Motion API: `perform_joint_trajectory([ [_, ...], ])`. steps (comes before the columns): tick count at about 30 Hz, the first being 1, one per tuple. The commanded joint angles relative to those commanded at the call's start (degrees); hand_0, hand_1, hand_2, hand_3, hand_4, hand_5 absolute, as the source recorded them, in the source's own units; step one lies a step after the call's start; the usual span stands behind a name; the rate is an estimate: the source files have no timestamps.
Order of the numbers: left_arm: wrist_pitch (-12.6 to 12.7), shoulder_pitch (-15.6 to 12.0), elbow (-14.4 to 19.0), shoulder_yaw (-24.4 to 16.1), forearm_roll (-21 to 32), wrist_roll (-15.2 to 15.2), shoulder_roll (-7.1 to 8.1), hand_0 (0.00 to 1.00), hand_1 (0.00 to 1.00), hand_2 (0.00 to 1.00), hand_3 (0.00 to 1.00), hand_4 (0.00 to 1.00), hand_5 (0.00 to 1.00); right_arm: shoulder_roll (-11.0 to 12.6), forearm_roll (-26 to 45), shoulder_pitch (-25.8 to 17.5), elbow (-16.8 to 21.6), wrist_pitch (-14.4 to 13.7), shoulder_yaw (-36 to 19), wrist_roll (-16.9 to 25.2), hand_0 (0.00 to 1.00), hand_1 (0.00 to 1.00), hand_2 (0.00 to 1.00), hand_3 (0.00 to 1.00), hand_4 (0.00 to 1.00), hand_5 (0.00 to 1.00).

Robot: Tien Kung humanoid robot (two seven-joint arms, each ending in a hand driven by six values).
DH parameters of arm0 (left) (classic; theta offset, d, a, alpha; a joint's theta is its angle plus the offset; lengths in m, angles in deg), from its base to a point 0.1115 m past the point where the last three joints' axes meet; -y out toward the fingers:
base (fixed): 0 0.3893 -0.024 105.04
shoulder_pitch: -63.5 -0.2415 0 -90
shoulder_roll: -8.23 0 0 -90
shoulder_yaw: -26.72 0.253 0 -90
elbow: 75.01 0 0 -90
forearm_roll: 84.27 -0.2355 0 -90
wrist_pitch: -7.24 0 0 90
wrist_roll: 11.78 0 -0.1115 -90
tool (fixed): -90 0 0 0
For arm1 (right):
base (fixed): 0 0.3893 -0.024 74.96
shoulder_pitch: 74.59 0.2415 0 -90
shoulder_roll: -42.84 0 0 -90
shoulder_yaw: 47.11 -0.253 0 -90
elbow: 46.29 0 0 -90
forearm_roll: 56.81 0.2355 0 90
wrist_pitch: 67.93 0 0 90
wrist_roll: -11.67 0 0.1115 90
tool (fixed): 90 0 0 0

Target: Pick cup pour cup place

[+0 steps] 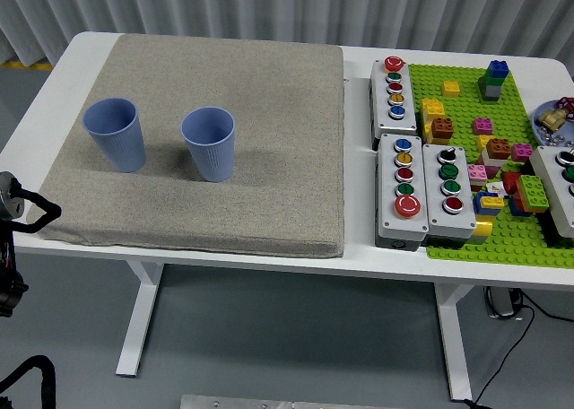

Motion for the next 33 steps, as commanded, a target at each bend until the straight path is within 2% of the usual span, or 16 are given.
perform_joint_trajectory([
  [2,-0.45,-0.13,0.07,-0.06,-2.11,-0.05,-0.01,0.909,0.9,0.976,0.998,0.878,0.646,0.01,0.01,0.0,0.0,0.02,0.0,0.0,0.764,0.701,0.747,0.623,0.187,0.256],
  [3,-1.45,-0.41,0.16,-0.05,-4.51,-0.13,0.1,0.909,0.9,0.976,0.998,0.878,0.646,0.05,-0.06,0.04,0.0,0.06,-0.04,-0.03,0.764,0.701,0.747,0.623,0.187,0.256],
  [4,-1.76,-0.54,0.2,0.0,-6.32,-0.19,0.17,0.926,0.934,0.998,0.998,0.973,0.473,0.08,-0.08,0.07,0.0,0.08,-0.04,-0.04,0.764,0.7,0.747,0.623,0.187,0.256],
  [8,-2.52,-1.0,0.37,-0.4,-7.52,-0.3,0.41,0.926,0.934,0.998,0.998,0.973,0.473,0.15,-0.08,0.16,0.0,0.12,-0.04,-0.01,0.764,0.7,0.747,0.623,0.187,0.256],
  [13,-4.12,-1.95,0.69,-0.43,-6.6,0.6,1.27,0.925,0.931,0.998,0.998,0.989,0.458,0.24,0.03,0.3,0.0,0.14,0.07,-0.03,0.764,0.702,0.747,0.623,0.186,0.257],
  [18,-3.2,-2.95,0.89,-0.09,-5.24,2.04,1.89,0.9,0.91,0.998,0.998,0.992,0.446,0.32,0.35,0.4,0.0,0.13,0.34,0.0,0.764,0.701,0.747,0.623,0.185,0.258],
  [21,-2.68,-4.3,0.44,0.3,-1.8,3.55,2.59,0.9,0.91,0.998,0.998,0.992,0.446,0.39,0.36,0.42,0.0,0.21,0.34,-0.03,0.764,0.701,0.747,0.623,0.185,0.258],
  [31,-4.65,-7.35,-3.52,2.18,13.35,3.44,3.43,0.899,0.909,0.998,0.998,0.966,0.452,0.54,0.37,0.61,0.0,0.41,0.56,-0.08,0.764,0.701,0.748,0.624,0.185,0.259],
  [33,-4.67,-7.65,-3.64,2.38,14.22,3.39,3.52,0.899,0.909,0.998,0.998,0.966,0.452,0.54,0.38,0.61,0.0,0.42,0.59,-0.09,0.764,0.701,0.748,0.624,0.185,0.259],
])
